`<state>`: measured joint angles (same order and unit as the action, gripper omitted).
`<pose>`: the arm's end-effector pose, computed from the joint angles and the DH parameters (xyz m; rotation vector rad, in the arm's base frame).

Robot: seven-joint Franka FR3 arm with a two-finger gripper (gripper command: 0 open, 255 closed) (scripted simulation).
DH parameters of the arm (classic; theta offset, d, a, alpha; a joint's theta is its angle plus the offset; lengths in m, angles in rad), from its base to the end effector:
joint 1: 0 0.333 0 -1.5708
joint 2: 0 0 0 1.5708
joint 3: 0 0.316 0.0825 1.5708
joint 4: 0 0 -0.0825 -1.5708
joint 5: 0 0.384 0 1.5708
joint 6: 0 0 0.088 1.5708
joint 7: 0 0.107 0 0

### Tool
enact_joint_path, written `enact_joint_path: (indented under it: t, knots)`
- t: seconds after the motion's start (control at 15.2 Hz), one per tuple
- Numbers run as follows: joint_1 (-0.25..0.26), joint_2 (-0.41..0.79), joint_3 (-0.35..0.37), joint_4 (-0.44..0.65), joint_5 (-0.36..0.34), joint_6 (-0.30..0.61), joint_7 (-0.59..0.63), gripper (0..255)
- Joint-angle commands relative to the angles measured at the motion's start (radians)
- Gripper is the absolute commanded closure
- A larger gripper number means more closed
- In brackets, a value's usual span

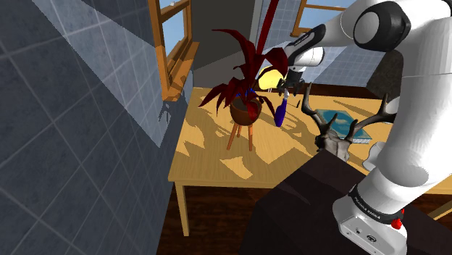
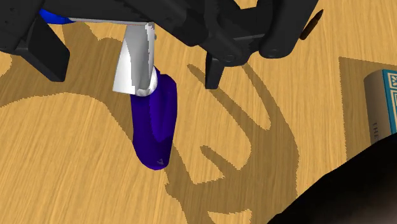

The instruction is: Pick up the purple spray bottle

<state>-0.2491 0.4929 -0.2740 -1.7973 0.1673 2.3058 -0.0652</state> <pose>0.5771 -0.3121 0.2862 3.0172 -0.8262 0.0564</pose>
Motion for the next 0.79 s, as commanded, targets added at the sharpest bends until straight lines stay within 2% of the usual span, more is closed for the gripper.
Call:
enact_joint_path:
  t: [0.0, 0.07, 0.13, 0.73]
  knots:
    - [-0.001, 0.011, 0.003, -0.005, 0.004, 0.016, -0.002, 0]
    - [-0.001, 0.011, 0.003, -0.005, 0.004, 0.016, -0.002, 0]
    - [0.0, 0.01, 0.003, -0.005, 0.004, 0.015, -0.001, 255]
    - [-0.001, 0.011, 0.003, -0.005, 0.004, 0.016, -0.002, 255]
